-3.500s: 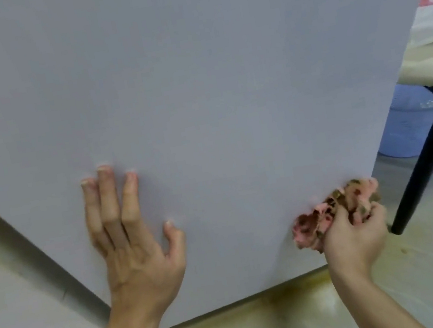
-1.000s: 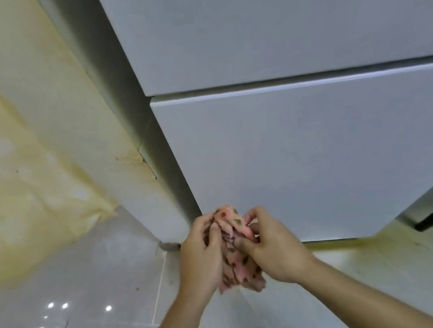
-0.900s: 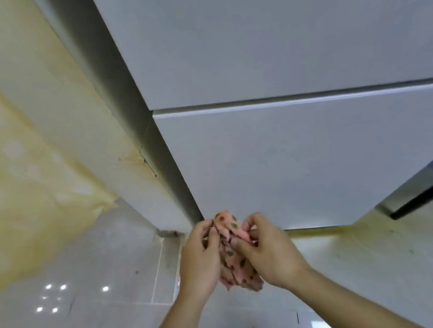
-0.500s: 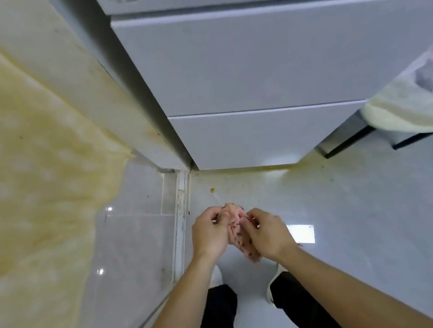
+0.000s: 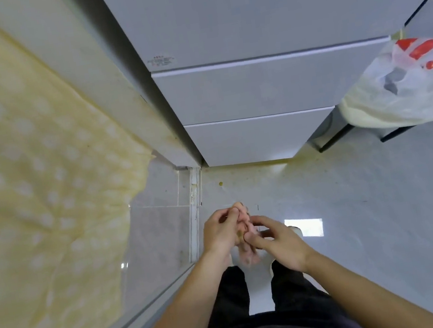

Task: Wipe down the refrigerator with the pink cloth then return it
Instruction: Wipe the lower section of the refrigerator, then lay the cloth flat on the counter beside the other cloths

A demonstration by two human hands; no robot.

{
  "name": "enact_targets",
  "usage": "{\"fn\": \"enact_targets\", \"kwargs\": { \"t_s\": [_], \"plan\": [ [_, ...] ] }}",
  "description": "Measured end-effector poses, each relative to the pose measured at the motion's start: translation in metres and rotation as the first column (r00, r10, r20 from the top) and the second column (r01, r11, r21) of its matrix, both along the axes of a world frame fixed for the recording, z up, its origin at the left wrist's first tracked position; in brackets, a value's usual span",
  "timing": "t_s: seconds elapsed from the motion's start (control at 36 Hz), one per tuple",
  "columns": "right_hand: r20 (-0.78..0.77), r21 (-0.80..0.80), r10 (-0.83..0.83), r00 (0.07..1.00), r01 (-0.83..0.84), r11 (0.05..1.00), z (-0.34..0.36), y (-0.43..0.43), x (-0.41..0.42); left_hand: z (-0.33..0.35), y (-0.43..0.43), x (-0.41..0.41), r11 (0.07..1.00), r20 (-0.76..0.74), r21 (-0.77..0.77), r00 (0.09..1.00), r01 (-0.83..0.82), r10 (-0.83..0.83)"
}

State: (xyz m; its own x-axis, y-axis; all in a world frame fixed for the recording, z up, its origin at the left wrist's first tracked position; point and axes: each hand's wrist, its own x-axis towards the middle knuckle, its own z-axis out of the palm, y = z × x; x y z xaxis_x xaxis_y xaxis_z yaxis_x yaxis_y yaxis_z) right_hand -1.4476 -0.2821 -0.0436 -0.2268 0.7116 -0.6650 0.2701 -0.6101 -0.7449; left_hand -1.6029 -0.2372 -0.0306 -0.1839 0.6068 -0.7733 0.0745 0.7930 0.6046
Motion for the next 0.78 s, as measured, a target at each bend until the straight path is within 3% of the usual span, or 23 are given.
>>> {"fn": "enact_targets", "kwargs": {
  "t_s": [0.14, 0.31, 0.42, 0.53, 0.78],
  "plan": [
    [0.109, 0.135, -0.14, 0.984, 0.125, 0.983, 0.014, 0.004, -0.007, 0.01, 0.002, -0.006, 0.996, 0.01, 0.067, 0.998, 0.064, -0.065],
    [0.134, 0.198, -0.273, 0.953, 0.245, 0.949, 0.028, 0.005, -0.015, 0.017, -0.002, -0.018, 0.973, 0.002, 0.121, 0.98, 0.196, -0.198],
    [0.172, 0.292, -0.436, 0.884, 0.377, 0.879, 0.043, -0.001, -0.023, 0.02, -0.005, -0.026, 0.943, -0.034, 0.169, 0.957, 0.288, -0.287],
    [0.159, 0.33, -0.609, 0.777, 0.54, 0.775, 0.062, -0.01, -0.03, 0.022, -0.003, -0.03, 0.953, 0.052, 0.179, 0.965, 0.244, -0.257],
    [0.087, 0.185, -0.785, 0.613, 0.764, 0.618, 0.096, -0.043, -0.008, 0.022, 0.023, -0.029, 0.96, 0.176, 0.159, 0.95, 0.232, -0.259]
  ]
}}
